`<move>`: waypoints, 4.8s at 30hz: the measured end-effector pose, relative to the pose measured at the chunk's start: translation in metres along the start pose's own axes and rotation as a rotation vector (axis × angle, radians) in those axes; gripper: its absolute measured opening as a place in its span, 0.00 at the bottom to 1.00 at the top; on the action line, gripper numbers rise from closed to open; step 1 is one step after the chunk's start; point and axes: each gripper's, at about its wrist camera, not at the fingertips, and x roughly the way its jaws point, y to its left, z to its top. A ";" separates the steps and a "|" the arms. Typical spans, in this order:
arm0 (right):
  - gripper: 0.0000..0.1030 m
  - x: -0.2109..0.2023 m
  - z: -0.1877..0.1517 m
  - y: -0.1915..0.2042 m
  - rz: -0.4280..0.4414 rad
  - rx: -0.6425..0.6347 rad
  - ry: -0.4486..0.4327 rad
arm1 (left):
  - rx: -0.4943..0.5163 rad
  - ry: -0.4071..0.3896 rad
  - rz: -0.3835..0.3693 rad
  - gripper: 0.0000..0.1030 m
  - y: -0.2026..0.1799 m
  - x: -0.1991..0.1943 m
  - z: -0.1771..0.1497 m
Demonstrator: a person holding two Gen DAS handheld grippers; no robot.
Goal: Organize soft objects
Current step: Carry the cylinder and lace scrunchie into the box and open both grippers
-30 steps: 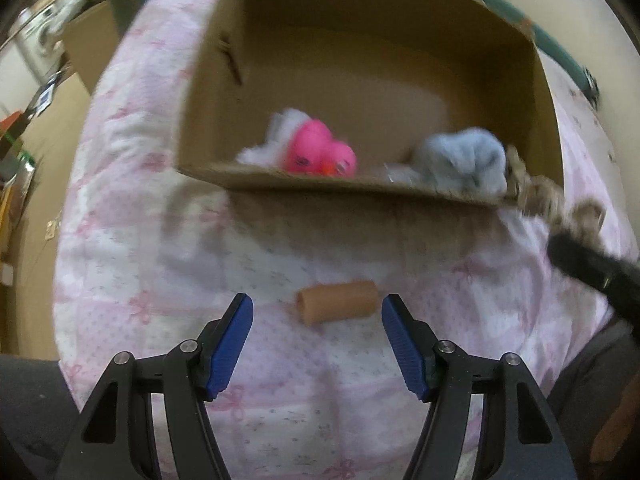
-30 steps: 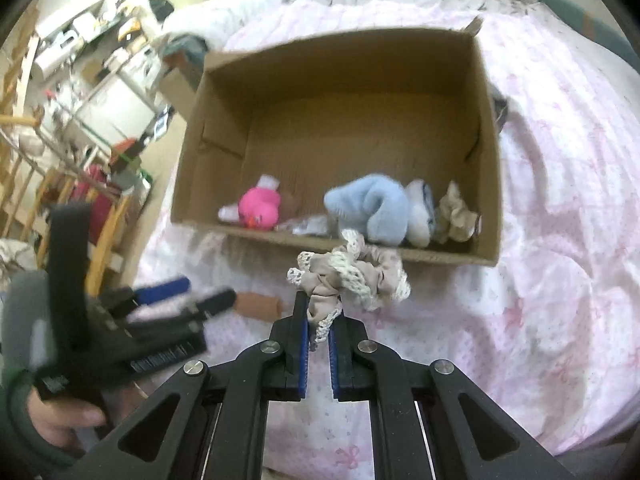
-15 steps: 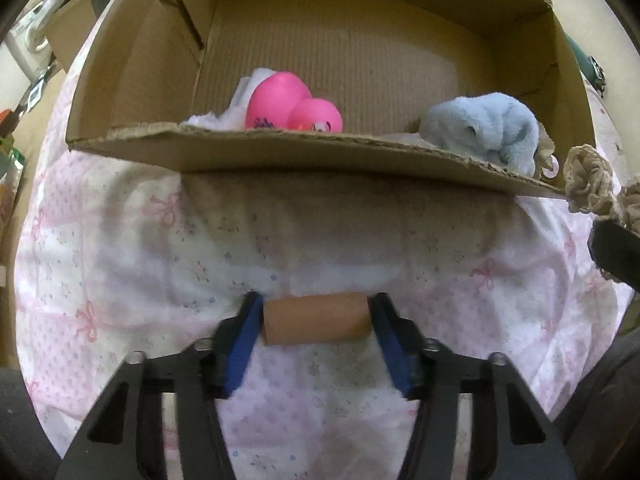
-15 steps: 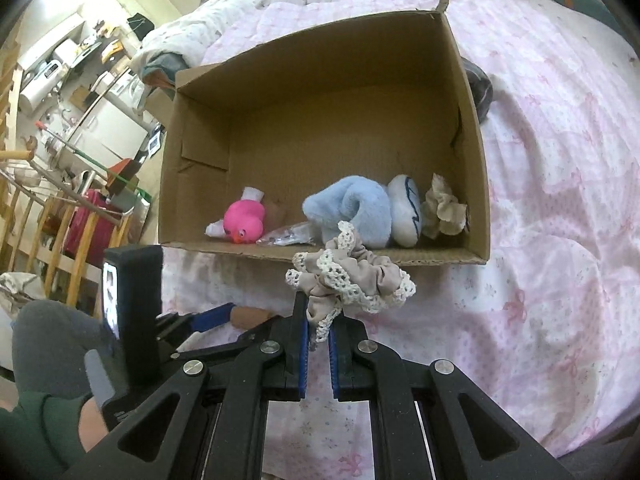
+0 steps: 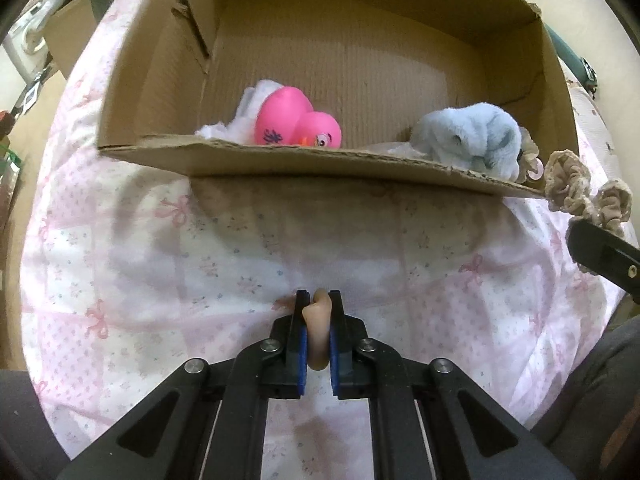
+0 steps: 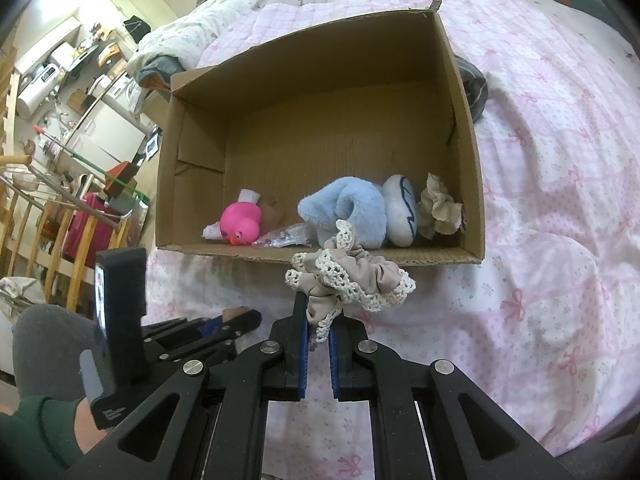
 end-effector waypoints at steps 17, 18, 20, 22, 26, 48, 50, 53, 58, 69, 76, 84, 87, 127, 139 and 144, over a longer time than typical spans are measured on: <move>0.10 0.005 -0.009 0.014 -0.054 -0.072 0.007 | -0.037 -0.085 0.141 0.08 0.029 -0.051 -0.010; 0.10 0.005 -0.009 0.015 -0.056 -0.078 0.006 | -0.038 -0.084 0.144 0.08 0.030 -0.054 -0.011; 0.10 0.005 -0.010 0.016 -0.060 -0.087 0.005 | -0.040 -0.101 0.157 0.08 0.029 -0.058 -0.013; 0.10 0.004 -0.011 0.016 -0.060 -0.087 0.003 | -0.051 -0.110 0.161 0.08 0.029 -0.066 -0.013; 0.10 -0.002 -0.011 0.016 -0.041 -0.084 -0.015 | -0.068 -0.129 0.160 0.08 0.034 -0.085 -0.006; 0.10 -0.055 0.032 0.023 0.029 -0.109 -0.233 | 0.061 -0.326 0.121 0.08 0.009 -0.152 0.080; 0.10 -0.058 0.042 0.023 0.034 -0.130 -0.264 | 0.072 -0.333 0.120 0.08 0.009 -0.147 0.086; 0.10 -0.062 0.055 0.018 0.027 -0.144 -0.319 | 0.092 -0.344 0.145 0.08 0.007 -0.136 0.095; 0.10 -0.045 0.068 -0.003 -0.022 -0.101 -0.333 | 0.095 -0.355 0.135 0.08 0.008 -0.119 0.102; 0.10 -0.009 0.067 -0.019 -0.068 -0.043 -0.231 | 0.105 -0.378 0.143 0.08 0.010 -0.094 0.101; 0.10 0.002 0.068 -0.012 -0.050 -0.066 -0.208 | 0.092 -0.334 0.104 0.09 0.007 -0.085 0.102; 0.10 0.007 0.068 -0.011 -0.055 -0.053 -0.196 | 0.113 -0.342 0.091 0.09 0.000 -0.085 0.100; 0.10 0.007 0.068 -0.010 -0.054 -0.056 -0.201 | 0.105 -0.336 0.078 0.09 0.002 -0.085 0.100; 1.00 -0.022 0.068 -0.005 -0.014 -0.027 -0.310 | 0.058 -0.523 0.084 0.73 0.006 -0.141 0.087; 1.00 -0.066 0.046 0.005 0.035 -0.005 -0.411 | 0.051 -0.572 0.097 0.73 0.011 -0.186 0.044; 1.00 -0.081 0.024 0.015 0.008 -0.025 -0.437 | 0.058 -0.583 0.098 0.73 0.014 -0.198 0.023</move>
